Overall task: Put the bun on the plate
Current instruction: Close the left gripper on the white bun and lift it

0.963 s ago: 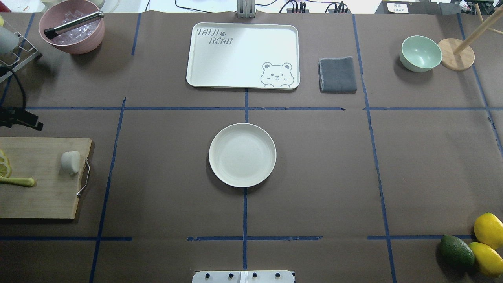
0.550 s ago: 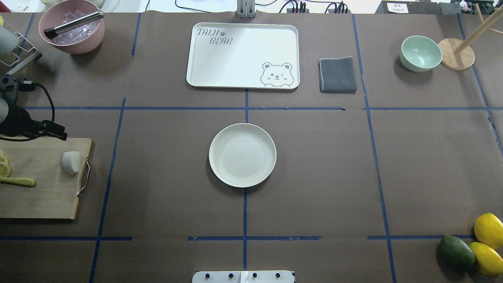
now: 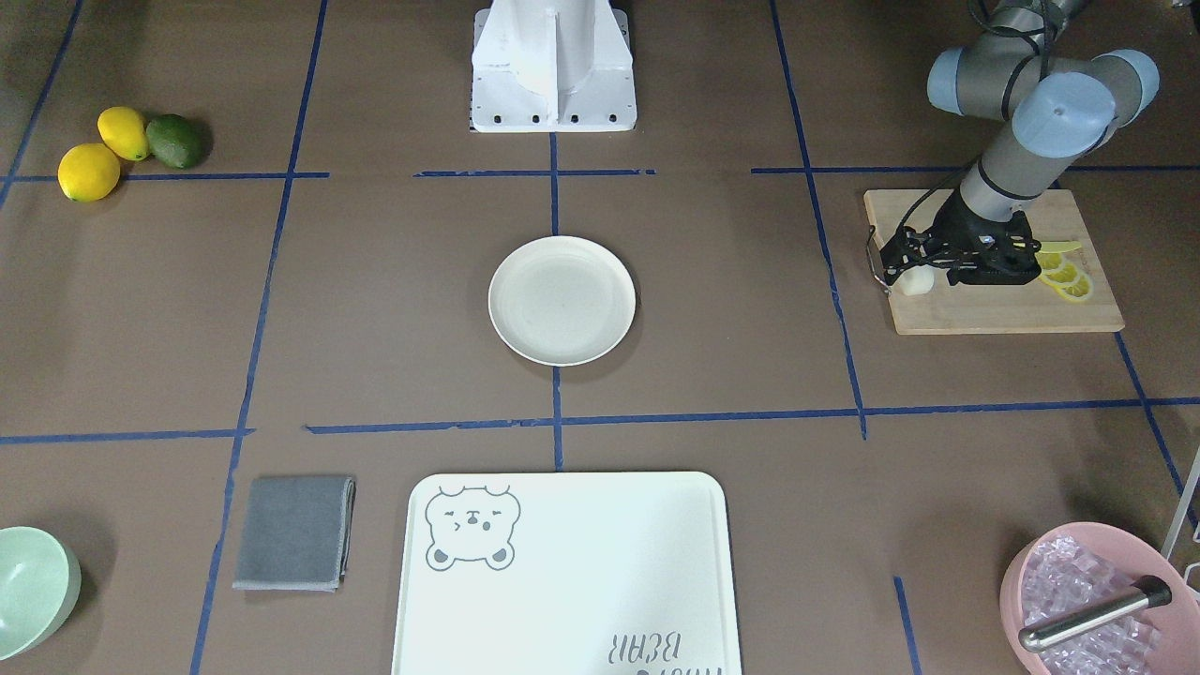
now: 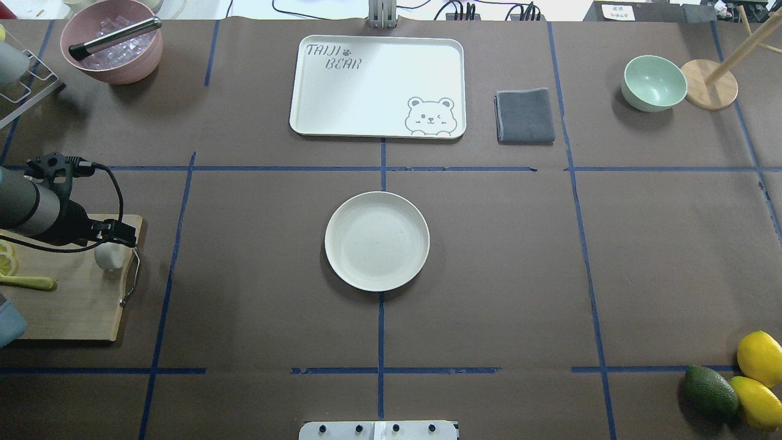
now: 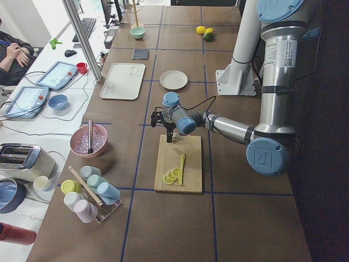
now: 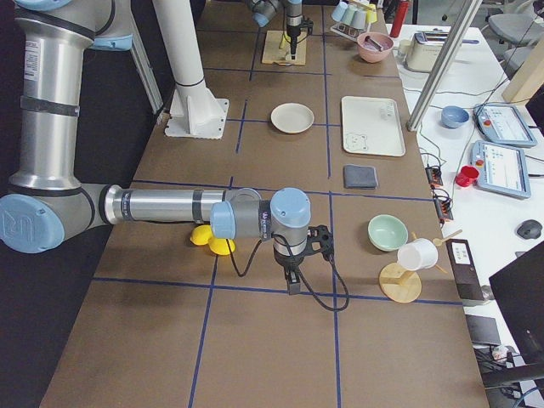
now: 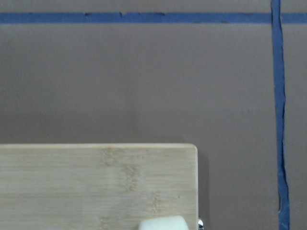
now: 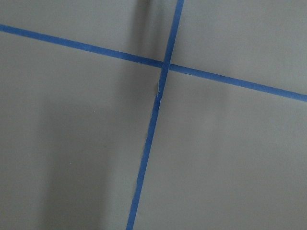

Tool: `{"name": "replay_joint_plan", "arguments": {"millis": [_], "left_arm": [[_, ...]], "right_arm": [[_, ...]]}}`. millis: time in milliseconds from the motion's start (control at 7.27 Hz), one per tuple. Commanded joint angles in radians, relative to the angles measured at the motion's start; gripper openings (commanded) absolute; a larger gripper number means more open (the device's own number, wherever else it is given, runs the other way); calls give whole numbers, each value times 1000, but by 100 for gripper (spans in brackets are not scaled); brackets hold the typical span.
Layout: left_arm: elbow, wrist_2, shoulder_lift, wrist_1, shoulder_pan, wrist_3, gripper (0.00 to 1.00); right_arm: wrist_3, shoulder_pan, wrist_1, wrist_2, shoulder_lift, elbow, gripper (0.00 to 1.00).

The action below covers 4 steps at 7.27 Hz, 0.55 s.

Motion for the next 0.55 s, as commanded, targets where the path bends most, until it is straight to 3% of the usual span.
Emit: {"name": "replay_joint_plan", "arguments": {"millis": [0,413], "left_arm": [[-18,35,16,7,19,3,44],[-36,34,13,9,20,5,36]], "right_arm": [[0,0,0,0,-1,0,100],[0,0,0,0,-1,0,100]]}}
